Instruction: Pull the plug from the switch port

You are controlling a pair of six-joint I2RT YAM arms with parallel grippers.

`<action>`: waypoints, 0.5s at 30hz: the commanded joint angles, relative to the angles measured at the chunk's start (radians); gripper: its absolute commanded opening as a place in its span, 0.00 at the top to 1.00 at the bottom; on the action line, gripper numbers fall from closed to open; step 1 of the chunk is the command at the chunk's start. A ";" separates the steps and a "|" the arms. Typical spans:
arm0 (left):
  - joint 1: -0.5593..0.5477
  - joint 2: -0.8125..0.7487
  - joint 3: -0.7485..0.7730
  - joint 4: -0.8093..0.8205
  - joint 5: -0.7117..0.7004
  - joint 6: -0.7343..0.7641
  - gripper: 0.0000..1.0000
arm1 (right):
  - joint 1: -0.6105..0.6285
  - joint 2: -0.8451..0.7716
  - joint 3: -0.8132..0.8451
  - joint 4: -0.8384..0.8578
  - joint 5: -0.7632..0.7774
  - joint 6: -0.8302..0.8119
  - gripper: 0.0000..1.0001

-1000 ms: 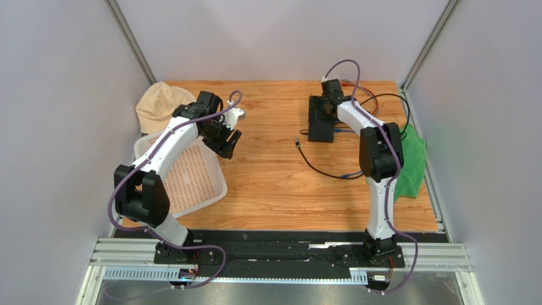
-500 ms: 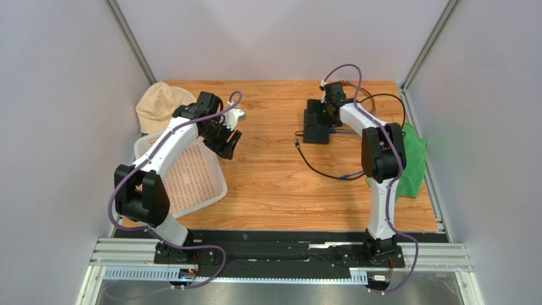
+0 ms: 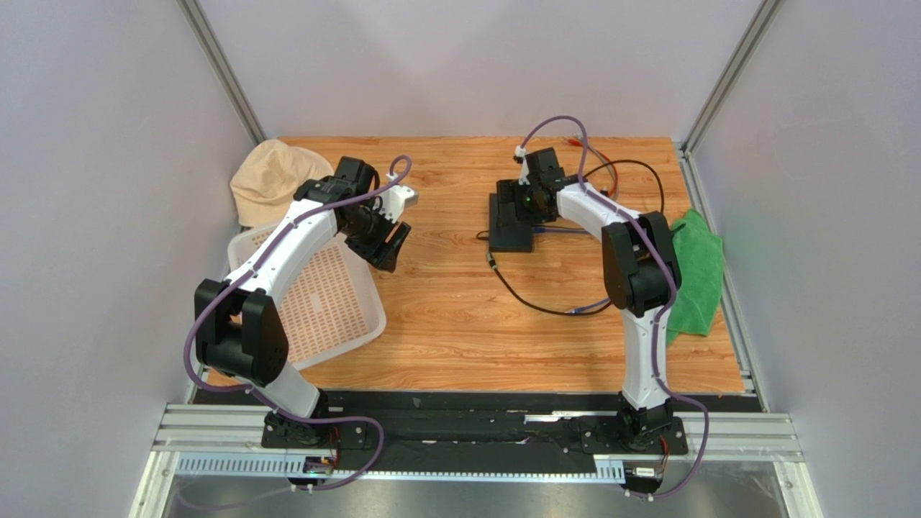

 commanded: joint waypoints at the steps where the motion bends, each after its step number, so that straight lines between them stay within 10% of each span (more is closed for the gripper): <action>1: -0.001 -0.047 -0.014 0.020 0.019 -0.013 0.32 | 0.061 0.012 -0.008 -0.074 -0.086 -0.023 0.13; 15: -0.001 -0.050 -0.036 0.058 0.054 -0.036 0.32 | 0.165 -0.060 -0.091 -0.072 -0.064 -0.092 0.18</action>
